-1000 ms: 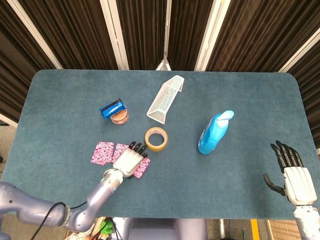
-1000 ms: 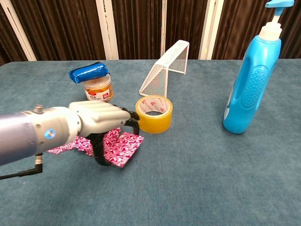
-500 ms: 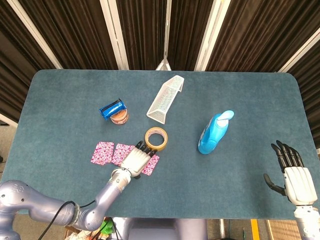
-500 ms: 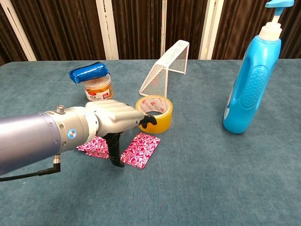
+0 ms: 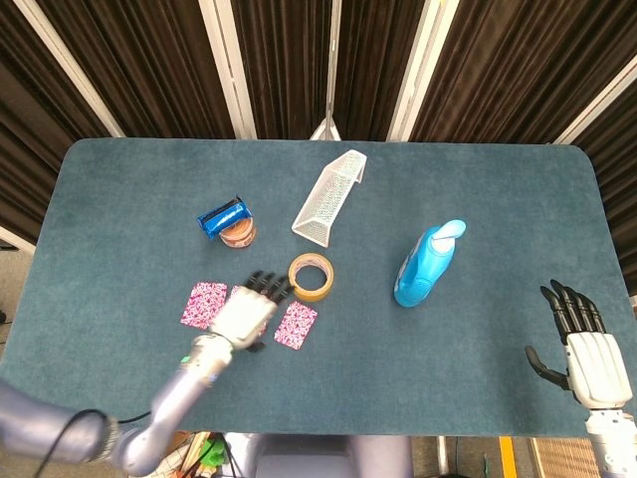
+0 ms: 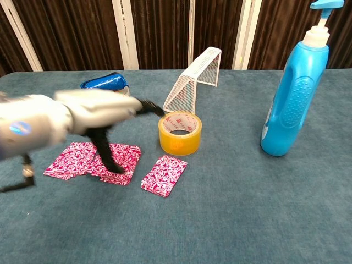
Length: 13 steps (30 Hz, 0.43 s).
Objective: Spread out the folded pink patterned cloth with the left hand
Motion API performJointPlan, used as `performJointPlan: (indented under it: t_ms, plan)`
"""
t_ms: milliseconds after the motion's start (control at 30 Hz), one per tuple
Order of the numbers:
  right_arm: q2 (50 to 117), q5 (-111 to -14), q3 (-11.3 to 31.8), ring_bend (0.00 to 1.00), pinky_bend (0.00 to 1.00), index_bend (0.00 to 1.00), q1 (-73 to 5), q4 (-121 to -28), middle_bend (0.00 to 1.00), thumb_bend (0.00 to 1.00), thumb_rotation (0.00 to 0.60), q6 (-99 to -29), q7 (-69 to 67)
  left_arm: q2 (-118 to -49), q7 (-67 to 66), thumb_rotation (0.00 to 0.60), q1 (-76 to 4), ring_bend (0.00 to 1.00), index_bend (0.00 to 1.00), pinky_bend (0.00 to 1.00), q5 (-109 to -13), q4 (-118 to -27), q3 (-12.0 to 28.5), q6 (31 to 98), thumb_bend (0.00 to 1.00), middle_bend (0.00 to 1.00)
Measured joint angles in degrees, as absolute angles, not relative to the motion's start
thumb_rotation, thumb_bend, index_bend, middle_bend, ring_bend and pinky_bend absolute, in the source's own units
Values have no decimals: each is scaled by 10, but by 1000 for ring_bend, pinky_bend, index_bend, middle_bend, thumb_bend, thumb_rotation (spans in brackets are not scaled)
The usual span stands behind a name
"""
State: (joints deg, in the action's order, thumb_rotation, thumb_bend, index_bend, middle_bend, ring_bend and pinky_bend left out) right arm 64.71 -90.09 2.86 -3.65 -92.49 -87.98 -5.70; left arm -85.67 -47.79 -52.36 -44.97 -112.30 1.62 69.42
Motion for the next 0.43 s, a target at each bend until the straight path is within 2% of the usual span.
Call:
performJointPlan:
  t_ms: [100,233,433]
  plan:
    - [648,-899,29,0,87,0,-37,-925,0,363,600,-878,-53,-807,-460,600,-485,0,0,0,-519,-1150,-16,743,228,0]
    - [648,-898,30,0,87,0,-37,-925,0,363,600,-879,-44,-740,-424,600,-408,0,0,0,-630,-1166,-80,831,216,0]
    - [656,-899,32,0,87,0,-37,-923,0,363,600,-883,-23,-694,-313,600,-265,0,0,0,-756,-1112,-149,973,180,0]
